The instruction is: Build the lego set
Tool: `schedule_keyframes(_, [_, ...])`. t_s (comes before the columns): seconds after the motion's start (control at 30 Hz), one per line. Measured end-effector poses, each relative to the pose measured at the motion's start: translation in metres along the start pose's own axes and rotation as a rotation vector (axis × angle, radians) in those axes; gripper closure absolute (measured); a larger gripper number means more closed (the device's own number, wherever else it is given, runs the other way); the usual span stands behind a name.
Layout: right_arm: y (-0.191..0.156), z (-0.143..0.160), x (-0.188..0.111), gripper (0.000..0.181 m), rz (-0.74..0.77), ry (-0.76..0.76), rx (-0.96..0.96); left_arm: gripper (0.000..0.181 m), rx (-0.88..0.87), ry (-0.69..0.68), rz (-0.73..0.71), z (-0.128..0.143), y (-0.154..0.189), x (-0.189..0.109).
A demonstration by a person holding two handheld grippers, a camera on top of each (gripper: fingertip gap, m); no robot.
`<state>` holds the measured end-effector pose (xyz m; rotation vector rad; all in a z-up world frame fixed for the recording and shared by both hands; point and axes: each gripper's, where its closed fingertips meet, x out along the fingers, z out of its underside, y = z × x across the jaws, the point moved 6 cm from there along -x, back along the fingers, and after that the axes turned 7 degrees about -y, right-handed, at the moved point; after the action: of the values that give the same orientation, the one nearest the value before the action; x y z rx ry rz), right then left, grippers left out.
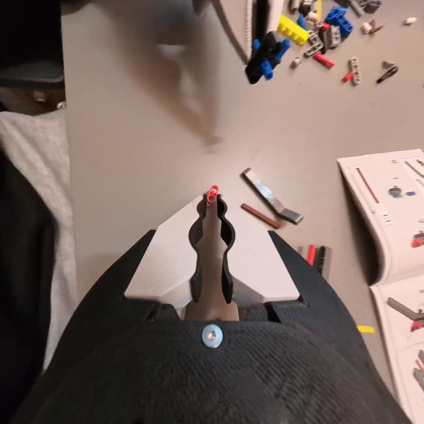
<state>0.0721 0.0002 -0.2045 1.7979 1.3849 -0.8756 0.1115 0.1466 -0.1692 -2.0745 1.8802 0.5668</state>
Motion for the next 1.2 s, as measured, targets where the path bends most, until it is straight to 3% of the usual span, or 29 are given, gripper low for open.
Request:
schedule_keyframes(0.03, [-0.003, 0.003, 0.002, 0.175, -0.01, -0.006, 0.003, 0.179, 0.001, -0.005, 0.008, 0.0, 0.001, 0.001])
schedule_keyframes(0.23, [-0.001, 0.003, 0.003, 0.163, 0.014, 0.003, 0.015, 0.179, 0.026, -0.054, 0.03, 0.002, 0.006, 0.007])
schedule_keyframes(0.4, [-0.002, -0.001, 0.006, 0.176, 0.001, -0.012, 0.023, 0.179, 0.029, -0.058, 0.033, 0.001, 0.007, 0.009])
schedule_keyframes(0.6, [0.0, -0.002, 0.007, 0.176, 0.025, 0.017, 0.014, 0.179, 0.034, -0.047, 0.048, 0.001, 0.008, 0.012])
schedule_keyframes(0.63, [0.004, -0.003, 0.006, 0.176, 0.056, 0.054, 0.036, 0.179, 0.035, -0.036, 0.047, 0.0, 0.008, 0.013])
schedule_keyframes(0.7, [0.011, -0.013, -0.005, 0.176, 0.052, 0.269, 0.127, 0.179, 0.037, 0.01, 0.039, -0.005, 0.007, 0.013])
schedule_keyframes(0.8, [0.025, -0.022, -0.027, 0.176, -0.074, 0.66, 0.357, 0.179, 0.042, 0.092, 0.015, -0.015, 0.006, 0.012])
schedule_keyframes(0.9, [0.035, -0.019, -0.042, 0.176, -0.169, 0.872, 0.463, 0.179, 0.063, 0.142, 0.001, -0.023, 0.008, 0.011])
schedule_keyframes(1.2, [0.045, -0.016, -0.048, 0.176, -0.386, 1.037, 0.55, 0.179, 0.13, 0.134, -0.096, -0.038, 0.012, 0.015])
